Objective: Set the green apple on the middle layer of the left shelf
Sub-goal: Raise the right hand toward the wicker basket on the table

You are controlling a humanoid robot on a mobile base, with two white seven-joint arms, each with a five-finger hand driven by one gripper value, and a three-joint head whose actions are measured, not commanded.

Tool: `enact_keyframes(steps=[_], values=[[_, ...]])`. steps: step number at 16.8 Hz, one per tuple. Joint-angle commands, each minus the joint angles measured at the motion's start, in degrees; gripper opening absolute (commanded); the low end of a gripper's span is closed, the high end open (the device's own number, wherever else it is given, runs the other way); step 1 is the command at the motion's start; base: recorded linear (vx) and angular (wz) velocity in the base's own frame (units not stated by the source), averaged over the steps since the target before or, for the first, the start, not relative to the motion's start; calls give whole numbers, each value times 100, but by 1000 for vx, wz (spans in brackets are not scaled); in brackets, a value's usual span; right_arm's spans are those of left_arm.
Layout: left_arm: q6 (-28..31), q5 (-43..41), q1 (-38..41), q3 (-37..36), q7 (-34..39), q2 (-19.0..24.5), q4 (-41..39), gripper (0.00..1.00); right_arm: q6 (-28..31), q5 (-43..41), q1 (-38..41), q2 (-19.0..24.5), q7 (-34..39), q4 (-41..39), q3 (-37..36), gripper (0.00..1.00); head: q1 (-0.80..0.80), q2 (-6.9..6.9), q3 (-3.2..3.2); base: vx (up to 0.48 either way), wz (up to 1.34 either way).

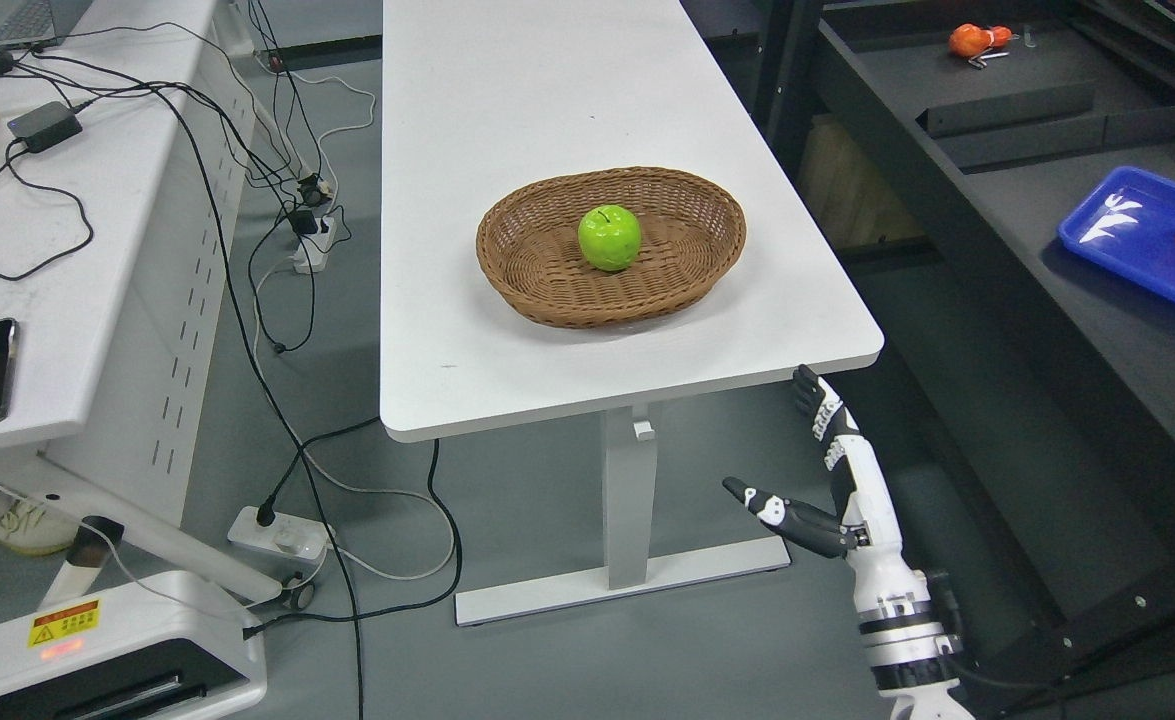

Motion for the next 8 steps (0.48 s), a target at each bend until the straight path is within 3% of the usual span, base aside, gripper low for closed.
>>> enact_keyframes(steps=[1,6,8], values=[[1,0,-1,0,-1,100,-2,100,-44,-14,-52,-75,9,-114,64,100,0,0,0,57,0],[1,0,-1,0,-1,100,-2,100,-36,-32,-279,-79,9,-88,-41,100,0,0,0,168,97],[1,0,-1,0,-1,100,-2,100,52,178,-508,-665,17,-96,-313,100,0,0,0,219,80]])
